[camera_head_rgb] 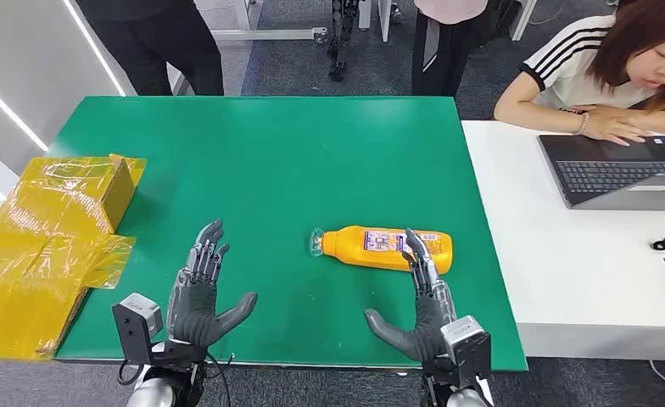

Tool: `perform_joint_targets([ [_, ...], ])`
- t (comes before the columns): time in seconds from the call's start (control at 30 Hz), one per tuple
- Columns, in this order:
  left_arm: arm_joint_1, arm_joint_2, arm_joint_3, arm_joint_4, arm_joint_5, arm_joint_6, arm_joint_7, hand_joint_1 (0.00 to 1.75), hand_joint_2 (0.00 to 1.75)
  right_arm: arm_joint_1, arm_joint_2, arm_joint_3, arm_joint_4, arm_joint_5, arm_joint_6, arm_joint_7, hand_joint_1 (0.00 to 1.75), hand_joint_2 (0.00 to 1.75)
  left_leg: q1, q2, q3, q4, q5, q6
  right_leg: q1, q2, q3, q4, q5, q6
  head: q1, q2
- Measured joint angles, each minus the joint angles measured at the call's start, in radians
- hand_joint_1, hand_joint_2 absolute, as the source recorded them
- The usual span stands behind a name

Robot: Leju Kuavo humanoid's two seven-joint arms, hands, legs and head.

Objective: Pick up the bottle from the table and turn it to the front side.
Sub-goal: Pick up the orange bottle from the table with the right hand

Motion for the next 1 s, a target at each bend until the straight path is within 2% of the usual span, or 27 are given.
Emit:
perform_joint_targets([
  [1.0,0.003,-0.005,0.0,0.0,-0.009,-0.001,0.0,0.0,1.75,0.028,0.0,0.0,-0.011,0.025,-0.012,0.0,0.0,1.75,0.0,0.0,0.0,0.0,0.0,0.0,0.0,0.0,0.0,0.0,0.0,0.0,0.0,0.0],
])
